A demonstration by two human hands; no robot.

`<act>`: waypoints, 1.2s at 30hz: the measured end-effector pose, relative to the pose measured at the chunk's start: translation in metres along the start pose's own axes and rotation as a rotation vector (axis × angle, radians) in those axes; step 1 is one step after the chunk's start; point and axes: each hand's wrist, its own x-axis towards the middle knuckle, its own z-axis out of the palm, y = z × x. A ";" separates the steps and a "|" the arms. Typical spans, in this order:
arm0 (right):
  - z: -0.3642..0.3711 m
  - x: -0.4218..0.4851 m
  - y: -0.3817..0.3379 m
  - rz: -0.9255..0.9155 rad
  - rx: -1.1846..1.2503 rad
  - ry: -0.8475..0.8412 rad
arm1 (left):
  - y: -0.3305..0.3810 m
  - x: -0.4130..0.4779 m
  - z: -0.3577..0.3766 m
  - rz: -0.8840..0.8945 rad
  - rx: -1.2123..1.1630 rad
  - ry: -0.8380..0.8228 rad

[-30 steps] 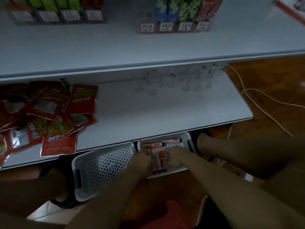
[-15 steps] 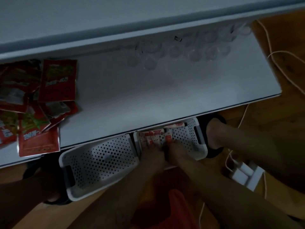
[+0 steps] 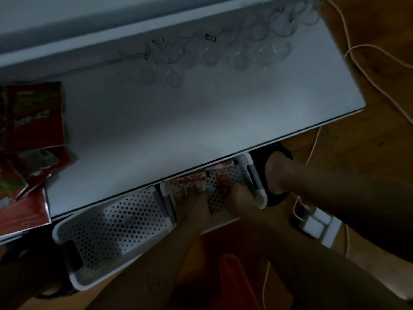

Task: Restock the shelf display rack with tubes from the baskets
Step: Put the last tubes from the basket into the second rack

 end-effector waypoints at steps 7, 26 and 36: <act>-0.004 -0.013 -0.002 0.029 0.173 -0.021 | 0.001 -0.004 -0.011 -0.003 -0.224 0.145; -0.045 -0.085 -0.054 -0.157 0.255 0.018 | -0.004 -0.053 -0.073 0.148 -0.499 0.193; -0.136 -0.169 -0.145 -0.539 0.214 0.202 | 0.018 -0.137 -0.214 0.255 -0.272 0.346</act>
